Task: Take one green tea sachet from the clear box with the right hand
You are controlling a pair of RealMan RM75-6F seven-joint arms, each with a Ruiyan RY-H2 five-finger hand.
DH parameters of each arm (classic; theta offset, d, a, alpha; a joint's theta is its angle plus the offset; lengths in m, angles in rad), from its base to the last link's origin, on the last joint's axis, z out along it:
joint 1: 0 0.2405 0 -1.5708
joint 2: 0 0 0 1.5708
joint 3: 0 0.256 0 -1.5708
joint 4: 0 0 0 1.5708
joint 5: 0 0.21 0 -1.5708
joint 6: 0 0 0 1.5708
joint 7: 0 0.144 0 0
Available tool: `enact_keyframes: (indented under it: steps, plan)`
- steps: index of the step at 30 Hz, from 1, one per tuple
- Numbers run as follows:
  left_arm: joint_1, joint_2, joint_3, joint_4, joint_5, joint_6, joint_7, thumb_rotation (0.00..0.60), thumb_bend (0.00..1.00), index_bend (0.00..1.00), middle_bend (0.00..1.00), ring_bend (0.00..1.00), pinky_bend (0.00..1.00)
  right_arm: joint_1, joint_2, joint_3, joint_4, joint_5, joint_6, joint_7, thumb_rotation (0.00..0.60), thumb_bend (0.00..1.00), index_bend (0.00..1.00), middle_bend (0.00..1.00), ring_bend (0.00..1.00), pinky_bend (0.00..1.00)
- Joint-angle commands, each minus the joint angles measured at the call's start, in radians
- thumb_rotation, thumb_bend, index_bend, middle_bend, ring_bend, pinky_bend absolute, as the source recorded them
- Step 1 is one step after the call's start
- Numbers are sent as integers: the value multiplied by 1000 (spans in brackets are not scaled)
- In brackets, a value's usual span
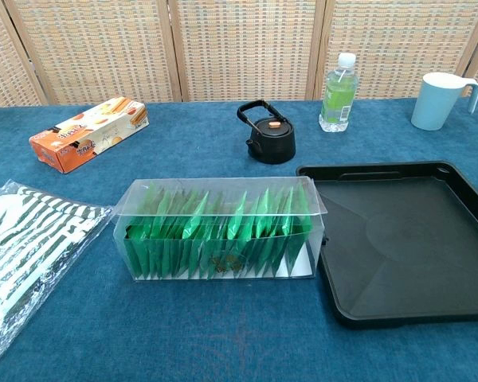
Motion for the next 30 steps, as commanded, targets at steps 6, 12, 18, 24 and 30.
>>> enact_keyframes:
  steps: [6,12,18,24,30]
  plan:
    - [2,-1,1,-2,3,4,6,600,71,0,0,0,0,2,0,-6,1,-3,-10,1,600,0,0,0,0,0]
    - [-2,-7,-9,3,-7,2,13,600,71,0,0,0,0,77,13,-16,-40,-37,-122,77,600,0,0,0,0,0]
    - [-16,-17,-19,3,-37,-28,33,600,72,0,0,0,0,246,63,22,-133,-47,-349,137,600,0,0,0,0,0]
    - [-28,-26,-31,0,-73,-55,56,600,71,0,0,0,0,487,18,115,-184,64,-660,224,600,42,32,0,0,0]
    - [-38,-26,-43,3,-106,-77,55,600,71,0,0,0,0,647,-90,179,-168,246,-847,161,600,95,85,0,0,0]
